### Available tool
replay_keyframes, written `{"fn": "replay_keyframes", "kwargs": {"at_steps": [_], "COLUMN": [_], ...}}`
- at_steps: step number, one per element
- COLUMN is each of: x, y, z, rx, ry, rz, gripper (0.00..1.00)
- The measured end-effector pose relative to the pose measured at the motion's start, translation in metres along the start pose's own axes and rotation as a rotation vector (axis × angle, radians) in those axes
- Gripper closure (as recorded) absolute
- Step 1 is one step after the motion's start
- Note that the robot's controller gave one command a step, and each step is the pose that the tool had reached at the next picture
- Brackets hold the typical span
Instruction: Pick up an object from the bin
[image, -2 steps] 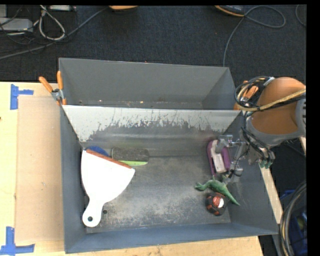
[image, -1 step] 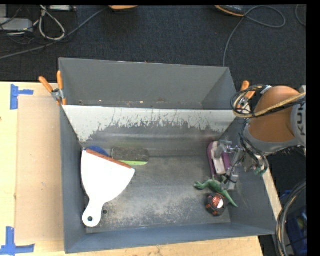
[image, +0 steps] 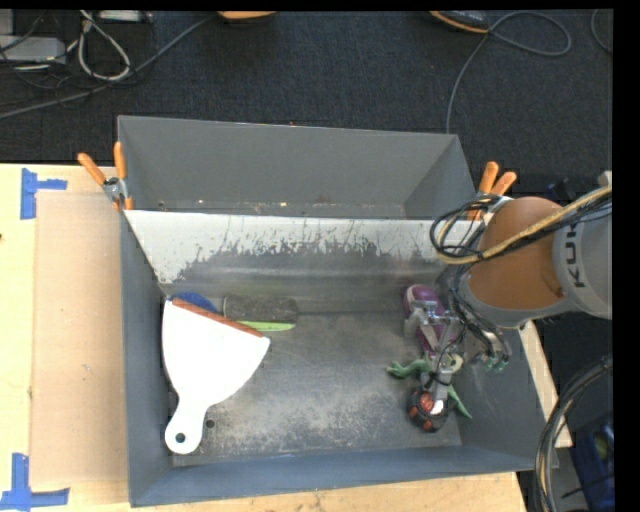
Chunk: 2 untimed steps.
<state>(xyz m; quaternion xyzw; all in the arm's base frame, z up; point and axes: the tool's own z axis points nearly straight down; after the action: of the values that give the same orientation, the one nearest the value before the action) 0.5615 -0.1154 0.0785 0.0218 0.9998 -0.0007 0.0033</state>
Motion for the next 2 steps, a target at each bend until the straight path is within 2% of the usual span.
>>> {"fn": "replay_keyframes", "kwargs": {"at_steps": [1,2], "x": [-0.0123,-0.0069], "y": [-0.0022,-0.0062], "z": [-0.014,-0.0083], "rx": [-0.002,0.0], "ry": [0.0,-0.001], "rz": [0.015,-0.014], "gripper": [0.0,0.0]}}
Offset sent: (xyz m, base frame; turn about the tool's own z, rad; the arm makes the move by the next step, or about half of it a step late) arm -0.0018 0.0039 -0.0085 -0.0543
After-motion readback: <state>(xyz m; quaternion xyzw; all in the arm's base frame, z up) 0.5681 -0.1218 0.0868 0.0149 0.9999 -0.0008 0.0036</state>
